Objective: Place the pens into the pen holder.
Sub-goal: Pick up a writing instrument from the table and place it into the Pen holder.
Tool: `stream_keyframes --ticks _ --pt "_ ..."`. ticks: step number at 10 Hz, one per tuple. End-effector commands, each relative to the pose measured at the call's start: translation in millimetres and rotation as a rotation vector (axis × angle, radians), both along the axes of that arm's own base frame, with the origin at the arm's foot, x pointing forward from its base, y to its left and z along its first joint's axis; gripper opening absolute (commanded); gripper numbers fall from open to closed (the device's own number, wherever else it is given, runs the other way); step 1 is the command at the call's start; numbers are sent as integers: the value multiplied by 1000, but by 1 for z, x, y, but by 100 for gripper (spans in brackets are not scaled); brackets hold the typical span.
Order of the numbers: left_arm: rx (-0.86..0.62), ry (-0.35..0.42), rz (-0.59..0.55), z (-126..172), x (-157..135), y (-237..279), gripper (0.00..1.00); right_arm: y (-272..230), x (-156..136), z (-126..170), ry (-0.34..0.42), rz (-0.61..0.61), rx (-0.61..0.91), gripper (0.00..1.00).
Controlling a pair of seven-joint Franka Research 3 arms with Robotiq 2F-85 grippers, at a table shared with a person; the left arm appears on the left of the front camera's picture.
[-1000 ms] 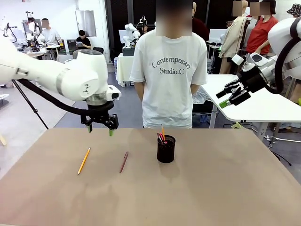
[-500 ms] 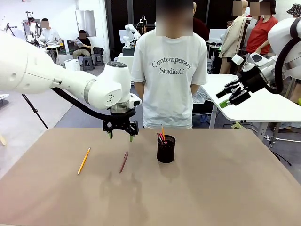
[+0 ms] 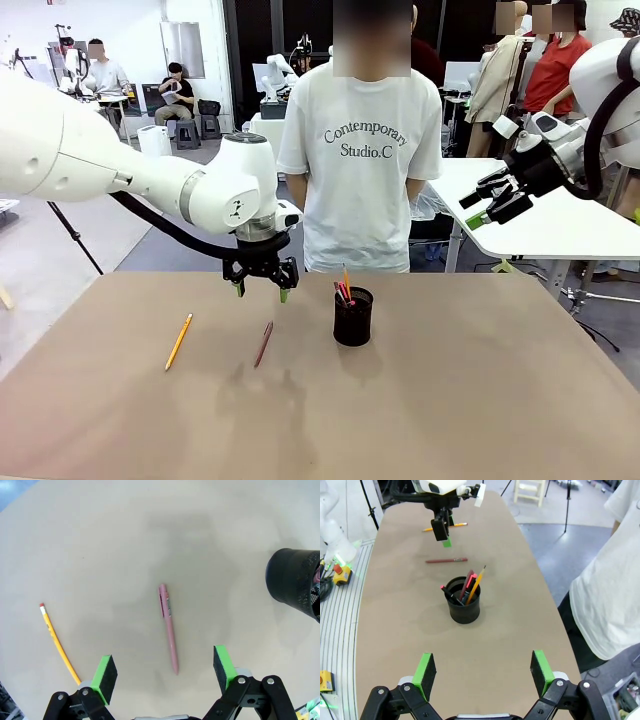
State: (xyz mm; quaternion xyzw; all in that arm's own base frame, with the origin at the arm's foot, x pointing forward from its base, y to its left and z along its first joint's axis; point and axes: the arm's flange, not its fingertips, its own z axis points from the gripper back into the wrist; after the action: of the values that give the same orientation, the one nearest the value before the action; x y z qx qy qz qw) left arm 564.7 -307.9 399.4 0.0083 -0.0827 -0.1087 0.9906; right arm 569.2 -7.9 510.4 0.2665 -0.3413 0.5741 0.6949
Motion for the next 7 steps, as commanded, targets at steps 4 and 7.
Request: stream_keyframes --ticks 4,7 --pt "-7 75 -60 -25 15 -14 100 0 0 2 -4 0 0 100" --pt "-14 132 -91 -54 23 -16 100 0 0 2 -4 0 0 100"
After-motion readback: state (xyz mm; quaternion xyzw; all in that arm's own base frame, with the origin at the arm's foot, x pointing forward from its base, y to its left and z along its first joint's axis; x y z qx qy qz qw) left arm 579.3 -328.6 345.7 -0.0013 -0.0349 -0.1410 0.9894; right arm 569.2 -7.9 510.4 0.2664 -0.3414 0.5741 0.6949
